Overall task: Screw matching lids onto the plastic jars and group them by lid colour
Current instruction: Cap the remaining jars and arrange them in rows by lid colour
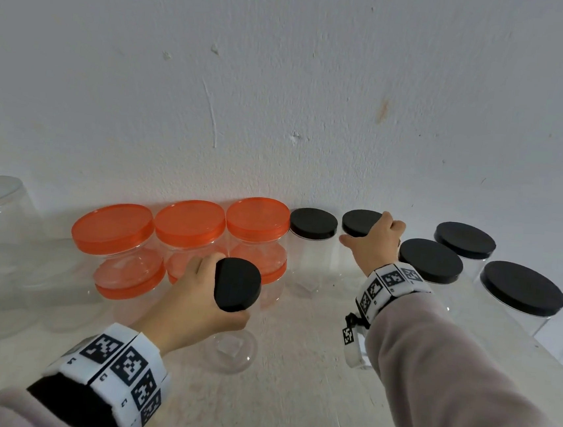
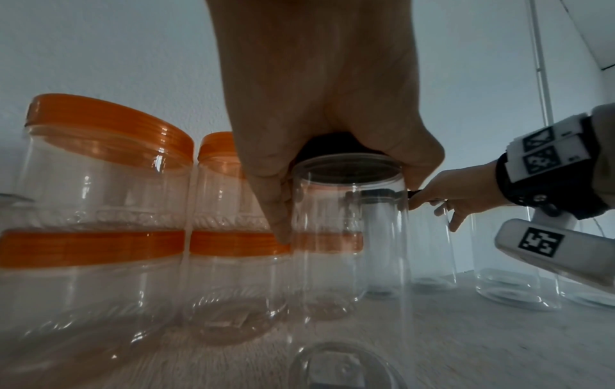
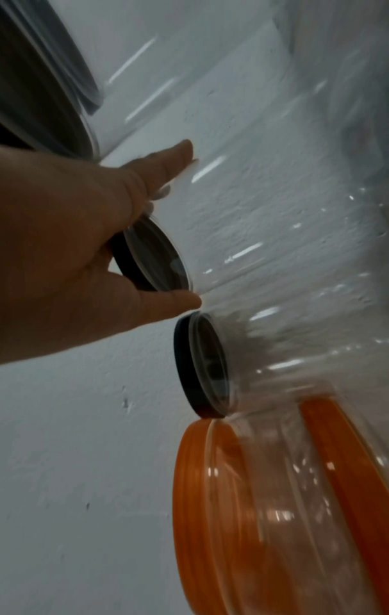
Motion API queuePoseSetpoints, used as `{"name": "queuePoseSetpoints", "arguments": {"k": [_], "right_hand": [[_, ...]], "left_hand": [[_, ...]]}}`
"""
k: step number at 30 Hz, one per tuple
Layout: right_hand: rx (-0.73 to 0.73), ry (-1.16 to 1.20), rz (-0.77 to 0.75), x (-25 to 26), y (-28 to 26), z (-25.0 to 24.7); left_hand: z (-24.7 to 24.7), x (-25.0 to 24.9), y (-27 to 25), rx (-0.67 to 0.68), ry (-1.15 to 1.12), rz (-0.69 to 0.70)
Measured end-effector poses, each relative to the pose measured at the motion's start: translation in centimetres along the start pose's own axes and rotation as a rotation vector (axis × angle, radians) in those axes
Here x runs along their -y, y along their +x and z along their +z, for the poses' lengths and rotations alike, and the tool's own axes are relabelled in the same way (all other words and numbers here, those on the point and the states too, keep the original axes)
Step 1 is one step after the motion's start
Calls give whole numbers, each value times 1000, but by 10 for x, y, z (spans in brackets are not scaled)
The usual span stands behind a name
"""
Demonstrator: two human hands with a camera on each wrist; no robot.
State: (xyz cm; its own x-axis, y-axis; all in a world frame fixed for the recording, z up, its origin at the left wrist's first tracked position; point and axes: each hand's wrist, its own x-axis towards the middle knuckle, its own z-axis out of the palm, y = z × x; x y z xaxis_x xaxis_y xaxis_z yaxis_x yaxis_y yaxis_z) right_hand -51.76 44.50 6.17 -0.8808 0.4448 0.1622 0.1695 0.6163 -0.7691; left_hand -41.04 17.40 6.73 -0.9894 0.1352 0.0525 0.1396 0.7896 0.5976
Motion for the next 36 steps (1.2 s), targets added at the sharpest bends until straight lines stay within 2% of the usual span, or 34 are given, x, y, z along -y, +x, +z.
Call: {"name": "queuePoseSetpoints", "arguments": {"k": [9,20,24,28,31,34,36], "right_hand": [[84,39,56,1,19,1],[151,4,-24,2,12,1],[123,-64,-73,13,-1,-8],[23,-55,-218,19,-15,-31],[-17,-220,-242,13,-21,-62],[83,-520,-111,-2,-26,-90],[141,-628,-21,-14,-31,-101]], "left_hand": [[1,1,0,-8,-2,11],[1,0,0,3,2,9],[0,0,-1,4,21,6],[0,-1,-1,11,12,12],[-1,-1,-1,16,9,13],[-1,0,-1,17,4,2],[-1,0,0,17,6,-3]]}}
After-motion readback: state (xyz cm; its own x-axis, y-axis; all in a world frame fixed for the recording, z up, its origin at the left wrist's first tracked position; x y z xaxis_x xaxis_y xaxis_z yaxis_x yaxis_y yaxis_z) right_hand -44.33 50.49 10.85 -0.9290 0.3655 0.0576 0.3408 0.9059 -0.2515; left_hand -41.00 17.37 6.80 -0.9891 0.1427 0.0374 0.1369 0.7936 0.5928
